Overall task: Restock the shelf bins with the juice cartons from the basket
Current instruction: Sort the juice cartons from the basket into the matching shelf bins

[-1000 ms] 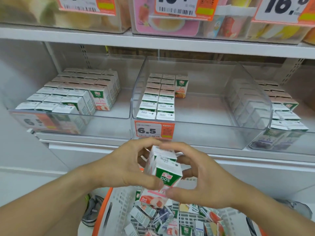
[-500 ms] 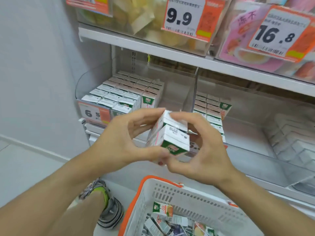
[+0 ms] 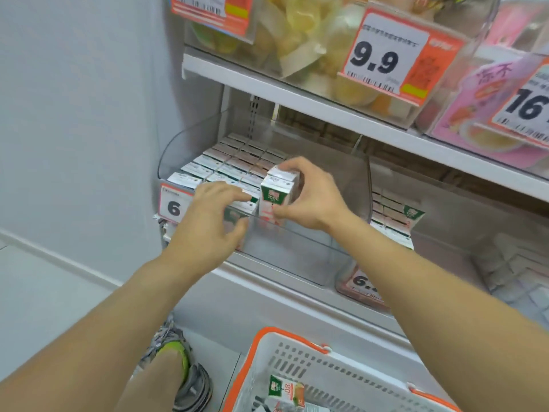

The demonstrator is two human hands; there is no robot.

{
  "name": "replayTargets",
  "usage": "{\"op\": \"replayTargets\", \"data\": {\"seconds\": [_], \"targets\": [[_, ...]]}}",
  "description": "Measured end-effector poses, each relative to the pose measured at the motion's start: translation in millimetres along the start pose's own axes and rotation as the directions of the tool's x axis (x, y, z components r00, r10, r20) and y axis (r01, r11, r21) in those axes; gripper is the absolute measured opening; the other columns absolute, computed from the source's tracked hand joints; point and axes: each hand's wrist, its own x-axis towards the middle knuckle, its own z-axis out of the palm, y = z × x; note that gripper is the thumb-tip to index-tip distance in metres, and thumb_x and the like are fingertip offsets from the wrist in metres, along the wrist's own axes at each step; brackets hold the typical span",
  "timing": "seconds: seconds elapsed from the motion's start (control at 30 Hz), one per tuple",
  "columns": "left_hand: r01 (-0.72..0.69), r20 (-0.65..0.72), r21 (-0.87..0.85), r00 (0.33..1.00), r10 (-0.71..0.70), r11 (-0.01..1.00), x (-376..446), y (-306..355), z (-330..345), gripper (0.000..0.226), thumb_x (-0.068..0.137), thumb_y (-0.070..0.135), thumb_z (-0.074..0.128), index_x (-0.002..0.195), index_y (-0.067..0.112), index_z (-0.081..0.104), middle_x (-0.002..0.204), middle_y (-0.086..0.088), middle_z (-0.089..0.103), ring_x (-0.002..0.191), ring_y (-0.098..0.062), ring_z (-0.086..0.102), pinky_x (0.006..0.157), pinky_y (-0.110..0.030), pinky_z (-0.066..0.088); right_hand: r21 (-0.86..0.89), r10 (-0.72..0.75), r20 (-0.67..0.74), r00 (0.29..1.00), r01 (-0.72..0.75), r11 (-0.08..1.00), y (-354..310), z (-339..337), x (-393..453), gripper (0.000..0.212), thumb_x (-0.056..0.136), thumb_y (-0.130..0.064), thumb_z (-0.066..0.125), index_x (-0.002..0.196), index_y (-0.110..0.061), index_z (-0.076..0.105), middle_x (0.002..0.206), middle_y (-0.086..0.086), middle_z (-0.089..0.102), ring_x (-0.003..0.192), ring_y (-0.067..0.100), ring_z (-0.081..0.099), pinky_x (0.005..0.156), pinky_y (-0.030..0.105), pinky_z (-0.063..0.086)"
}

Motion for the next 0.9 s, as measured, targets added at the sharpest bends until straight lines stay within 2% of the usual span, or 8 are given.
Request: {"op": "replayTargets", "data": {"seconds": [0.07,0.2,0.3,0.37,0.47,0.63,0.77,0.9], "targets": [[-0.022,-0.004,0.053,1.000,0.023,0.998,1,-2,5,0.038,0.076,0.024,0.063,0.111,0.012,0.069,0.117,-0.004,0.066,0.122,-0.024,0.045,0.107,-0.007,0.018,0.025,0.068,0.032,0.997,-0.068,0.997,5,11,8,0.075,0.057,-0.025,0.091,0.123,-0.025,0.057,0.107,-0.003,0.066,0.084,0.011,0.059,0.072,0.023,0.045],[0.018,0.056,0.245,0.998,-0.033,0.969,2,-1,12,0.056,0.078,0.035,0.058,0.130,0.014,0.059,0.140,-0.002,0.055,0.141,-0.033,0.030,0.113,-0.047,0.027,0.027,0.109,0.020,0.994,-0.110,0.994,12,19,12,0.077,0.054,-0.025,0.093,0.123,-0.025,0.058,0.117,-0.002,0.060,0.095,0.015,0.058,0.075,0.021,0.042],[-0.014,0.150,0.369,0.988,-0.045,0.930,4,2,14,0.069,0.076,0.039,0.055,0.141,0.018,0.047,0.150,0.002,0.044,0.146,-0.034,0.020,0.117,-0.042,0.007,-0.065,0.094,0.014,0.995,-0.093,0.994,14,23,9,0.074,0.055,-0.027,0.094,0.121,-0.026,0.061,0.122,0.005,0.046,0.100,0.014,0.045,0.074,0.011,0.037],[-0.033,0.199,0.428,0.978,-0.059,0.903,5,5,15,0.080,0.071,0.043,0.051,0.146,0.019,0.040,0.154,0.004,0.037,0.147,-0.033,0.016,0.116,-0.039,-0.001,-0.119,0.079,0.030,0.996,-0.075,0.990,14,26,7,0.066,0.055,-0.029,0.095,0.114,-0.027,0.064,0.121,0.005,0.036,0.105,0.019,0.045,0.085,0.017,0.042],[-0.034,0.235,0.485,0.968,-0.093,0.874,8,9,15,0.084,0.073,0.046,0.054,0.150,0.021,0.031,0.156,0.006,0.030,0.145,-0.032,0.015,0.117,-0.042,0.002,-0.156,0.090,0.037,0.995,-0.083,0.984,12,28,7,0.066,0.055,-0.032,0.096,0.111,-0.026,0.062,0.119,0.005,0.036,0.108,0.028,0.049,0.085,0.024,0.042],[-0.049,0.242,0.536,0.965,-0.098,0.843,10,12,15,0.081,0.077,0.044,0.060,0.149,0.022,0.029,0.155,0.007,0.030,0.143,-0.030,0.019,0.114,-0.041,0.008,-0.215,0.152,0.143,0.978,-0.120,0.969,10,15,11,0.072,0.057,-0.041,0.094,0.121,-0.031,0.061,0.123,0.008,0.049,0.114,0.027,0.047,0.087,0.028,0.039],[-0.058,0.246,0.541,0.965,-0.092,0.839,10,11,16,0.081,0.072,0.045,0.051,0.148,0.022,0.031,0.154,0.006,0.031,0.142,-0.030,0.021,0.113,-0.041,0.008,-0.104,0.237,0.163,0.958,-0.222,0.969,13,8,10,0.072,0.054,-0.041,0.096,0.118,-0.028,0.066,0.120,0.006,0.064,0.107,0.023,0.064,0.090,0.034,0.053],[-0.074,0.232,0.514,0.971,-0.056,0.854,7,8,17,0.084,0.066,0.043,0.046,0.146,0.018,0.037,0.153,0.002,0.037,0.142,-0.032,0.024,0.113,-0.042,0.007,-0.050,0.224,0.125,0.967,-0.219,0.974,12,9,3,0.071,0.058,-0.036,0.095,0.122,-0.023,0.066,0.128,0.003,0.060,0.117,0.020,0.057,0.094,0.029,0.047]]}}
